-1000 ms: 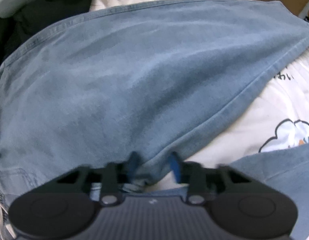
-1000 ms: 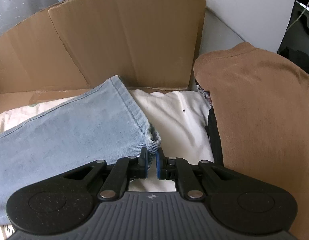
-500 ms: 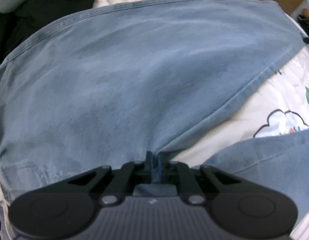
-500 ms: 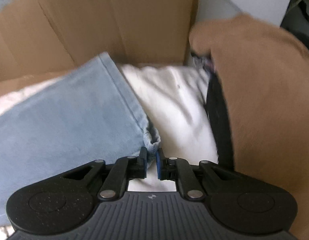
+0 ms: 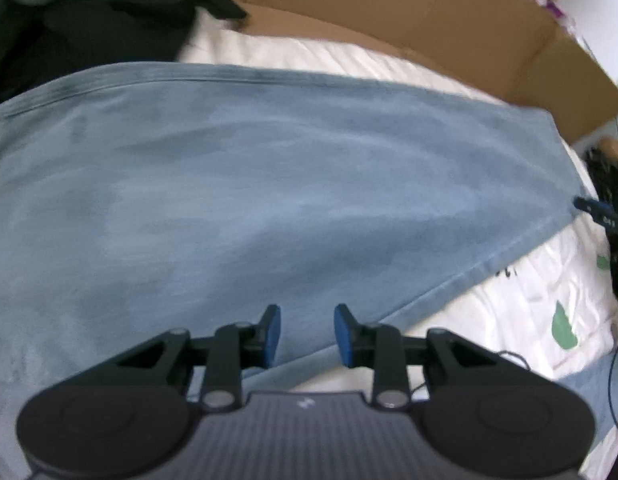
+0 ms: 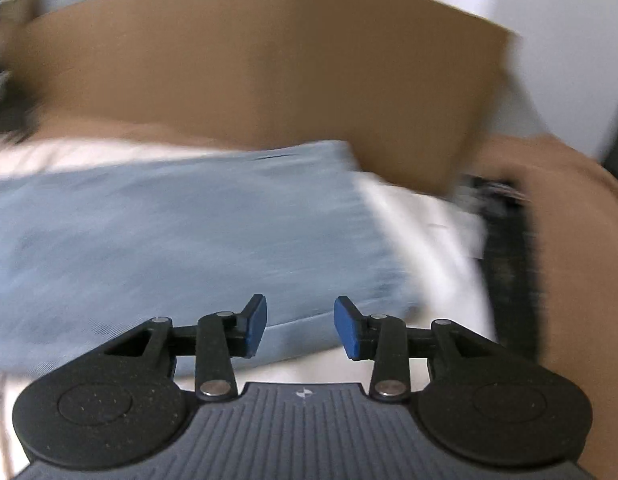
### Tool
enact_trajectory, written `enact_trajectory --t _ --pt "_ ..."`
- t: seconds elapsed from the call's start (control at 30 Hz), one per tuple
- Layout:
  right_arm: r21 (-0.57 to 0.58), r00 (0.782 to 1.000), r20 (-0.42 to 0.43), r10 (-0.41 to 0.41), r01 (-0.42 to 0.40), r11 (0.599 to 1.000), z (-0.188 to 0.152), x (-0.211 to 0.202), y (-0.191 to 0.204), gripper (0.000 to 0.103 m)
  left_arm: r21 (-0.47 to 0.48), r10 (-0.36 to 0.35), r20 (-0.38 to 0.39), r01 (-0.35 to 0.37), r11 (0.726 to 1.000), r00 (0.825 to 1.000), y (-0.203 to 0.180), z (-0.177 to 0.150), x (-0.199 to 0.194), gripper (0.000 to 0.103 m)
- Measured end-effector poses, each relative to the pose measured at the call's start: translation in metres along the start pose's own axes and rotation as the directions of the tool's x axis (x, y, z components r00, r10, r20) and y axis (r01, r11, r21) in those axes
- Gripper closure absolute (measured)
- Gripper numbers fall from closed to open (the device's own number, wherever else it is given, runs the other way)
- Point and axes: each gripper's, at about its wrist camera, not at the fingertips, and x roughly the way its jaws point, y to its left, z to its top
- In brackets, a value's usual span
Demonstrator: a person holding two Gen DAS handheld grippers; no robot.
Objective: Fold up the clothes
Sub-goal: 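Open both grippers and release the jeans leg onto the sheet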
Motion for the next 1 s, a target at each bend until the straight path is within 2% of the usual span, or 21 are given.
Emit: enact_trajectory --t 0.07,0.2,0.33,0.4,0.5,0.57,0.67,0.7,0.8,0.9,1.0 --pt "-0.046 0.998 0.008 0.062 -0.062 0.997 -0.004 -0.001 0.019 0.059 0.037 0.005 -0.009 -0.004 0.999 1.000 -0.008 0.009 0.010 0.071" --pt "-0.110 0.988 0.015 0.153 -0.151 0.982 -0.007 0.000 0.062 0.059 0.017 0.014 0.008 -0.014 1.000 1.000 -0.015 0.025 0.034 0.072" --pt "-0.145 0.961 -0.031 0.274 -0.276 0.950 -0.010 0.007 0.111 0.059 0.017 0.020 0.002 -0.020 1.000 1.000 -0.028 0.035 0.053 0.074" --pt "-0.179 0.952 -0.043 0.303 -0.306 0.935 -0.012 0.006 0.139 0.058 0.035 0.018 -0.003 -0.018 0.999 1.000 -0.035 0.037 0.060 0.073" --pt "-0.255 0.952 -0.029 0.305 -0.302 0.919 -0.015 0.000 0.176 0.058 0.079 -0.001 -0.008 0.002 0.997 1.000 -0.046 0.040 0.068 0.073" --pt "-0.299 0.942 -0.030 0.334 -0.327 0.897 -0.010 -0.006 0.194 0.058 0.111 -0.006 0.001 0.006 0.994 1.000 -0.053 0.044 0.070 0.073" --pt "-0.304 0.899 0.004 0.437 -0.416 0.857 0.004 -0.024 0.208 0.058 0.071 -0.057 0.007 0.056 0.996 0.998 -0.055 0.050 0.069 0.073" --pt "-0.297 0.891 0.015 0.454 -0.430 0.853 0.007 -0.027 0.211 0.057 0.057 -0.065 0.009 0.064 0.996 0.998 -0.055 0.049 0.069 0.073" --pt "-0.259 0.891 -0.004 0.455 -0.440 0.860 0.011 -0.025 0.218 0.056 0.054 -0.049 0.012 0.048 0.997 0.999 -0.057 0.044 0.070 0.073" --pt "-0.244 0.890 -0.082 0.449 -0.454 0.857 0.000 -0.012 0.218 0.056 0.054 -0.037 0.006 0.036 0.998 0.999 -0.060 0.040 0.073 0.072" --pt "-0.267 0.906 -0.085 0.415 -0.422 0.867 -0.014 -0.012 0.202 0.056 0.067 -0.021 -0.001 0.021 0.998 1.000 -0.062 0.040 0.077 0.072"
